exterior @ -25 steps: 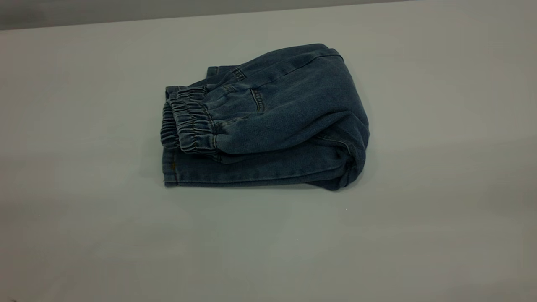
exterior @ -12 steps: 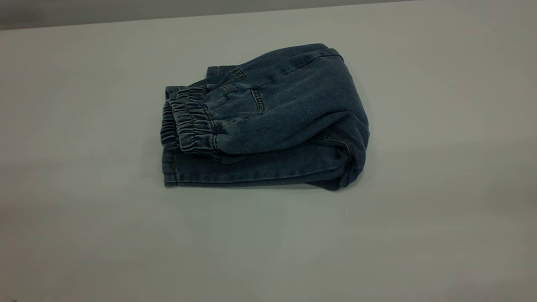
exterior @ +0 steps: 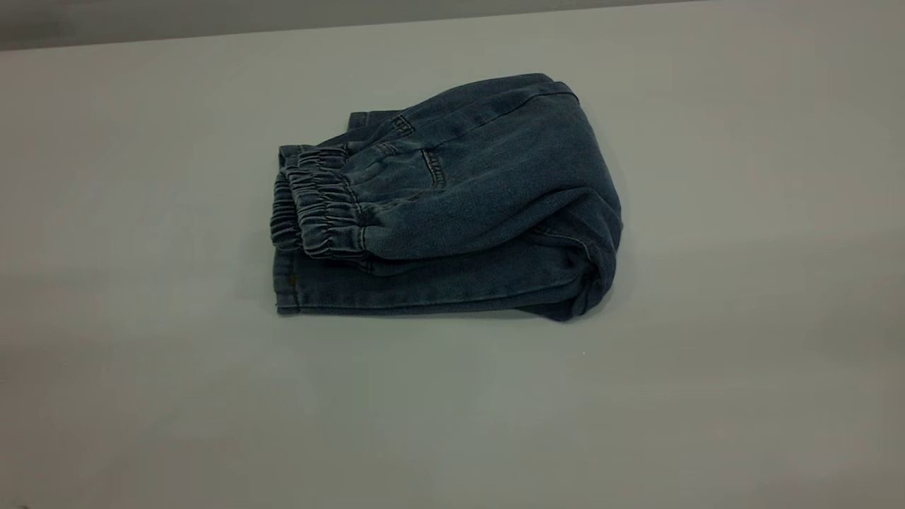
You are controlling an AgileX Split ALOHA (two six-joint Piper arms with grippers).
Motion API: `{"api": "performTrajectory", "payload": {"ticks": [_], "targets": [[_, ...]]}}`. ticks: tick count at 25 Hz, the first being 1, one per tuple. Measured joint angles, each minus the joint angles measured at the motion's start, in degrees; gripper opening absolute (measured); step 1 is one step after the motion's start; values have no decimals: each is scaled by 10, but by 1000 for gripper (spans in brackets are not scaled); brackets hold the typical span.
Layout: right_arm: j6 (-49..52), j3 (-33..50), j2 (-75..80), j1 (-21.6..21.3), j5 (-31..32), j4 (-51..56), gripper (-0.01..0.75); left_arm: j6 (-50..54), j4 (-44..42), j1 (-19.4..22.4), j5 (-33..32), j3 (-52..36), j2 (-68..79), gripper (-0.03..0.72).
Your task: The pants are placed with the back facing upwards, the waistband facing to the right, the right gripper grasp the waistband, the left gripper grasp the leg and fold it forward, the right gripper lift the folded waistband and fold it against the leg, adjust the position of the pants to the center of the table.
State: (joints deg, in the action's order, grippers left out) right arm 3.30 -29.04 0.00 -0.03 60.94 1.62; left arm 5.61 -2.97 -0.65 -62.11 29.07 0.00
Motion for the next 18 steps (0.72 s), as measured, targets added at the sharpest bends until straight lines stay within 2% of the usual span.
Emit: {"api": "performTrajectory", "payload": {"ticks": [18], "targets": [[1,0,0,0,0,0,388,0,0,0,1,0,0,326]]}}
